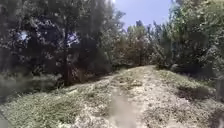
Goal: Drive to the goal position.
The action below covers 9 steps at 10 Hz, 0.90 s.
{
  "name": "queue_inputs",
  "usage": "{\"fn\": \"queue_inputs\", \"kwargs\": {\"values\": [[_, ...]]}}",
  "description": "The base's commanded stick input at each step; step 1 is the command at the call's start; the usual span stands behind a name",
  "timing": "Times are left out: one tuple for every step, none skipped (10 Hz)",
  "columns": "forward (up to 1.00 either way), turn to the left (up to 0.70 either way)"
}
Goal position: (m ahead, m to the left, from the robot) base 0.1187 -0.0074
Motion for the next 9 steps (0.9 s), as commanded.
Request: {"fn": "queue_inputs", "kwargs": {"values": [[0.50,0.01],[0.50,0.01],[0.50,0.01],[0.50,0.01],[0.50,0.01],[0.50,0.01],[0.50,0.01],[0.50,0.01],[0.50,0.01]]}}
